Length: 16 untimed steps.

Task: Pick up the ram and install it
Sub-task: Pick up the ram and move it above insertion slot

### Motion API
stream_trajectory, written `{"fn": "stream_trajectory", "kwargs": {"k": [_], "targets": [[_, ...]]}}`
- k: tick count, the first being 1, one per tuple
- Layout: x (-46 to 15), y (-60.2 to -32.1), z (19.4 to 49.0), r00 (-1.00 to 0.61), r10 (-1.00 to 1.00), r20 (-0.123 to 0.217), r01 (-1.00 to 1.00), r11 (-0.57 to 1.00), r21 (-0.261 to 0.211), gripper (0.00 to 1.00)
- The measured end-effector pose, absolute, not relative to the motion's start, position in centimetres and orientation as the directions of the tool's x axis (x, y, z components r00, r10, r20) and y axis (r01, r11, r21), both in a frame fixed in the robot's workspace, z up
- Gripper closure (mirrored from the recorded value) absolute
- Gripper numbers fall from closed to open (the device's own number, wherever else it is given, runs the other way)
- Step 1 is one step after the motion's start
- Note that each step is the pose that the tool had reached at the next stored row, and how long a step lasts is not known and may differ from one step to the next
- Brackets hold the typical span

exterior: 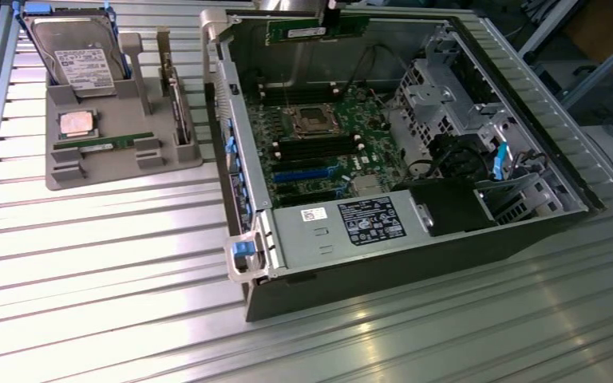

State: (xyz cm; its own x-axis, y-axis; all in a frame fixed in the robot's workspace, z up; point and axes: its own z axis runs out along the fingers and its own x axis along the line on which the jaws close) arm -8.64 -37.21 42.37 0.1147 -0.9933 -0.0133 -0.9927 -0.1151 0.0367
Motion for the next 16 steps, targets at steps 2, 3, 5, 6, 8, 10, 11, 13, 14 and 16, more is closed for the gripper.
{"fn": "stream_trajectory", "kwargs": {"k": [2, 3, 5, 6, 8, 10, 11, 13, 14, 16], "targets": [[-8.2, -37.2, 42.4, 0.115, -0.993, -0.013, -0.993, -0.115, 0.037, 0.88], [-8.1, -37.2, 42.4, 0.115, -0.993, -0.013, -0.993, -0.115, 0.037, 0.88], [-7.7, -37.2, 42.3, 0.115, -0.993, -0.013, -0.993, -0.115, 0.037, 0.88], [-7.3, -37.2, 42.3, 0.115, -0.993, -0.013, -0.993, -0.115, 0.037, 0.88], [-6.9, -37.2, 42.3, 0.115, -0.993, -0.013, -0.993, -0.116, 0.037, 0.88], [-6.6, -37.2, 42.3, 0.115, -0.993, -0.013, -0.993, -0.116, 0.037, 0.88], [-6.5, -37.2, 42.3, 0.115, -0.993, -0.013, -0.993, -0.116, 0.037, 0.88], [-6.0, -37.2, 42.3, 0.115, -0.993, -0.013, -0.993, -0.116, 0.037, 0.88], [-5.8, -37.2, 42.3, 0.116, -0.993, -0.013, -0.993, -0.116, 0.037, 0.88], [-5.6, -37.2, 42.3, 0.116, -0.993, -0.013, -0.993, -0.116, 0.037, 0.88]]}}
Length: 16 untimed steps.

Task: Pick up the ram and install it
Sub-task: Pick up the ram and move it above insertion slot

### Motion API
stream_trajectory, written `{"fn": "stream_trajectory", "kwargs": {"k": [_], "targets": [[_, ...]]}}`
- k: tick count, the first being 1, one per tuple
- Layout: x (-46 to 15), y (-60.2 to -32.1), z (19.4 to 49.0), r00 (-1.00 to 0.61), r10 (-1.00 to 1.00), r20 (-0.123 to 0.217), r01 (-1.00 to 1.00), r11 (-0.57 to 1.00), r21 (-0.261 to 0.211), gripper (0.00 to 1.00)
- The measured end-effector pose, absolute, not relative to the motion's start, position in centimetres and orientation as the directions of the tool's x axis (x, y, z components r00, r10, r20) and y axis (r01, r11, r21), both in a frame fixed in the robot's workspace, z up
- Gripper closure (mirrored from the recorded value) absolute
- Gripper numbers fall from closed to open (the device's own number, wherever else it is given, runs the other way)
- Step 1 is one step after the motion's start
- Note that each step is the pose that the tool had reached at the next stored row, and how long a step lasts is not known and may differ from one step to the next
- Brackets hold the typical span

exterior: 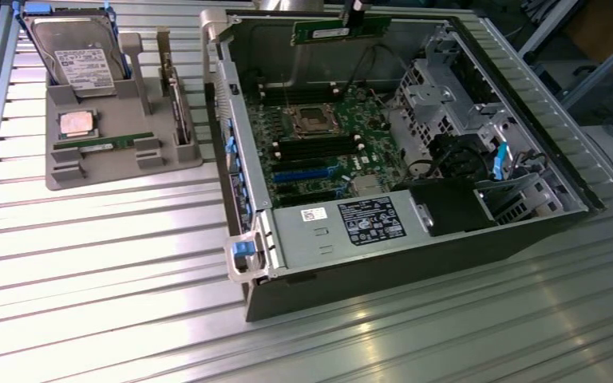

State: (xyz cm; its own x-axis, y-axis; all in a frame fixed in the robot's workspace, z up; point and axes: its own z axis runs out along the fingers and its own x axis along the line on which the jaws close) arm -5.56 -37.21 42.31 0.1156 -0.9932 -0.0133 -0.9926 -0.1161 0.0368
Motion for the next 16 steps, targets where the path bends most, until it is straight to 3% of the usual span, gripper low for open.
{"fn": "stream_trajectory", "kwargs": {"k": [16], "targets": [[-2.1, -37.2, 42.3, 0.117, -0.993, -0.013, -0.992, -0.117, 0.037, 0.88]]}}
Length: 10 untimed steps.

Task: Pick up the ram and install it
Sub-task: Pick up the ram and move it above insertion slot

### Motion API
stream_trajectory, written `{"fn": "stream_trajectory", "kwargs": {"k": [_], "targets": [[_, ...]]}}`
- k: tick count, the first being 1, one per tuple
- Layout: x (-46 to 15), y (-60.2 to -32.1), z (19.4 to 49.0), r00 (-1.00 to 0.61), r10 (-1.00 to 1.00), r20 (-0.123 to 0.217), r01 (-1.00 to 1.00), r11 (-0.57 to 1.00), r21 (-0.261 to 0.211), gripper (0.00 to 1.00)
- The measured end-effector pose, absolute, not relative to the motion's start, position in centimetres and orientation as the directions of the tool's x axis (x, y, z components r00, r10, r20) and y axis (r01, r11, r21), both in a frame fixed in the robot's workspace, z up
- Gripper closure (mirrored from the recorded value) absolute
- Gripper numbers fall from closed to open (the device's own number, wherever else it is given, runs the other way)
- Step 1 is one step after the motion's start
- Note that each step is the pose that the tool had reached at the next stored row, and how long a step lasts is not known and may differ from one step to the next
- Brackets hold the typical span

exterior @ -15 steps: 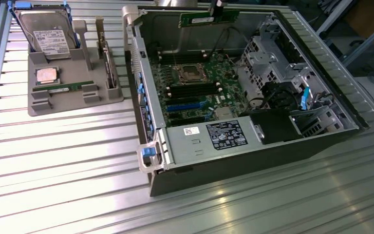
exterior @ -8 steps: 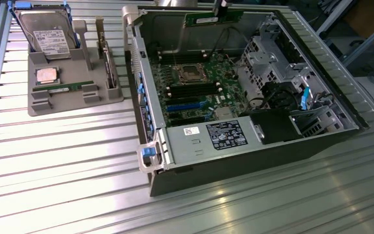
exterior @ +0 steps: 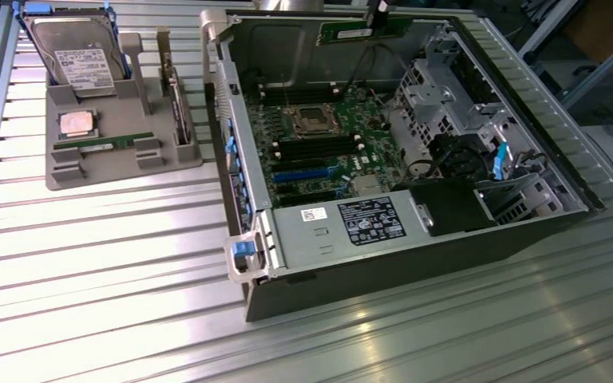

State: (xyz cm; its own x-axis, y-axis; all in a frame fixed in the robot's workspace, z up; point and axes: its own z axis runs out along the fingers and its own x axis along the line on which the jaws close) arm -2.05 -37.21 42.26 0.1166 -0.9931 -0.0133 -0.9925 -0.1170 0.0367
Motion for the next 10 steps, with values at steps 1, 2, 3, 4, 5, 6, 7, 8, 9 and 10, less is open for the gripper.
{"fn": "stream_trajectory", "kwargs": {"k": [1, 2, 3, 4, 5, 6, 7, 8, 9, 10], "targets": [[-1.9, -37.2, 42.3, 0.117, -0.993, -0.013, -0.992, -0.117, 0.037, 0.88], [-1.8, -37.2, 42.3, 0.117, -0.993, -0.013, -0.992, -0.117, 0.037, 0.88], [-1.6, -37.2, 42.3, 0.117, -0.993, -0.013, -0.992, -0.117, 0.037, 0.88], [-1.3, -37.2, 42.3, 0.117, -0.993, -0.013, -0.992, -0.117, 0.037, 0.88], [-1.1, -37.2, 42.3, 0.117, -0.993, -0.013, -0.992, -0.117, 0.037, 0.88], [-0.9, -37.2, 42.2, 0.117, -0.993, -0.013, -0.992, -0.117, 0.037, 0.88], [-0.7, -37.2, 42.2, 0.117, -0.993, -0.013, -0.992, -0.117, 0.037, 0.88], [-0.6, -37.2, 42.2, 0.117, -0.993, -0.013, -0.992, -0.117, 0.037, 0.88], [-0.5, -37.2, 42.2, 0.117, -0.993, -0.013, -0.992, -0.118, 0.037, 0.88], [-0.4, -37.2, 42.2, 0.117, -0.993, -0.013, -0.992, -0.118, 0.037, 0.88]]}}
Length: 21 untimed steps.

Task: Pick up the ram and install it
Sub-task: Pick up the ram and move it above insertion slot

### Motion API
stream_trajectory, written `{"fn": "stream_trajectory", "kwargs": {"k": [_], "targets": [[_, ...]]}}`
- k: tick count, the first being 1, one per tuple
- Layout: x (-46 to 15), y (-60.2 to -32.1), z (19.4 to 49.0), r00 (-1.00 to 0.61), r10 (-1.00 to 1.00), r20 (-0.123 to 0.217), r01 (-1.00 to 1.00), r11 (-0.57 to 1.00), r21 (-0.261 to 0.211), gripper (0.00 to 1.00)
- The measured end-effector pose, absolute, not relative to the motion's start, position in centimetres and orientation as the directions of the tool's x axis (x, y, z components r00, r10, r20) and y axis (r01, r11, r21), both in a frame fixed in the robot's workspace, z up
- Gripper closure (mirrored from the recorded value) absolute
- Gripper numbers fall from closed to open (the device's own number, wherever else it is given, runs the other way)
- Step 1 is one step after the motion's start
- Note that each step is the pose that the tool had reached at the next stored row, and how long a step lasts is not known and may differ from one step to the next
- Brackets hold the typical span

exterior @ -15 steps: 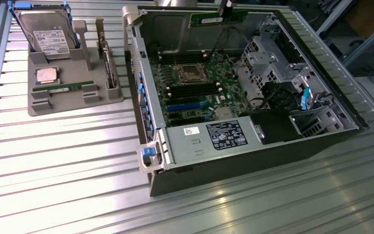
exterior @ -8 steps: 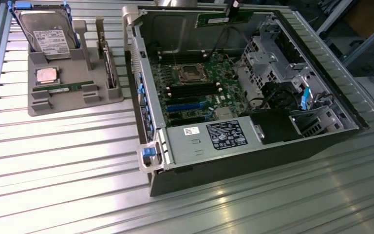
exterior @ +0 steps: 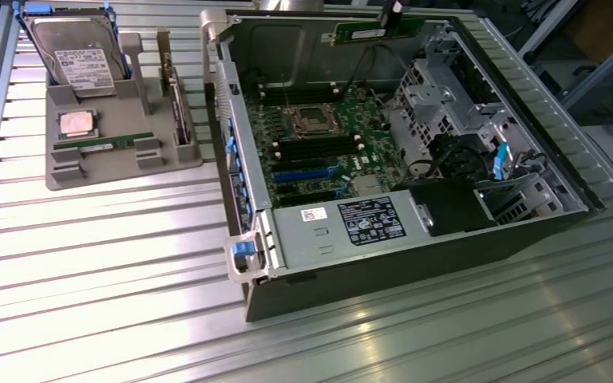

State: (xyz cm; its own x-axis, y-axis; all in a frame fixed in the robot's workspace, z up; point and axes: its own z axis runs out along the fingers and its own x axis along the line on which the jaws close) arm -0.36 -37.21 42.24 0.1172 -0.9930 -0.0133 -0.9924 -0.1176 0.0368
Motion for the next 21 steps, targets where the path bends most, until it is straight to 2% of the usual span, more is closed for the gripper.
{"fn": "stream_trajectory", "kwargs": {"k": [21], "targets": [[3.6, -37.3, 42.1, 0.116, -0.993, -0.012, -0.993, -0.117, 0.037, 0.88]]}}
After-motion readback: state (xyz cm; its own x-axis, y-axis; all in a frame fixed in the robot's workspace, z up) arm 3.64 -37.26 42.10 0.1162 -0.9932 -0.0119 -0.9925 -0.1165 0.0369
